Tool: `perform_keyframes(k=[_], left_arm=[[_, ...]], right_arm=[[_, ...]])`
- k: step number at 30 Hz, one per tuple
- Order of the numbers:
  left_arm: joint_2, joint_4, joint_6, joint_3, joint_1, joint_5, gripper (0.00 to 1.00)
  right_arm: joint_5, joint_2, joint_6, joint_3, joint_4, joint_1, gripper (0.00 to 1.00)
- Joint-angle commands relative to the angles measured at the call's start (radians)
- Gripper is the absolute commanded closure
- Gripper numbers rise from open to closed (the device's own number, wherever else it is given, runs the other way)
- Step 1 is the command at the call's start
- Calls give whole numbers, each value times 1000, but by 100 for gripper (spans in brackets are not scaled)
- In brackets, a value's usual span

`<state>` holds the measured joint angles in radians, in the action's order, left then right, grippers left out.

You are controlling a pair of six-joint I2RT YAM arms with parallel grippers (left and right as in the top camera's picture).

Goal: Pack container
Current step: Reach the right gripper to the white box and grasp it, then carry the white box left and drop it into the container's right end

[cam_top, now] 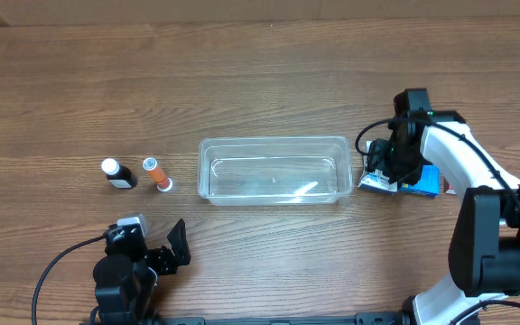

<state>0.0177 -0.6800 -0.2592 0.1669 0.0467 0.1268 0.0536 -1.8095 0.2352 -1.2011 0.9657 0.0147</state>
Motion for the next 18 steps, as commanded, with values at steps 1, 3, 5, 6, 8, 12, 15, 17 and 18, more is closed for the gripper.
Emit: perform_keyframes(k=[1,3,5,6,8,12,15,17,18], left_arm=[[-9,4,-10,-6,5,-7,0],[-9,4,-10,-6,5,-7,0],[-9,4,-10,-6,5,-7,0],[-9,4,-10,-6,5,-7,0],[-9,4,-10,-6,5,-7,0],[-9,4,-10,-6,5,-7,0],[-9,4,-10,-6,5,-7,0],[-9,4,-10,-6,5,-7,0],[-9,4,-10,-6,5,-7,0]], right_arm=[[-11,35,5,-154,72,5,42],[-11,69,5,-222,140,5,44],[-7,112,5,-275,206,8,45],[-5,134,5,-293,230,13,45],[30,203,5,-313,279,48,45],[79,265,27,-311,320,162,45],[79,259,94,-273,291,300,45],[78,257,144,-223,224,380,44],[72,257,166,-200,193,404,44]])
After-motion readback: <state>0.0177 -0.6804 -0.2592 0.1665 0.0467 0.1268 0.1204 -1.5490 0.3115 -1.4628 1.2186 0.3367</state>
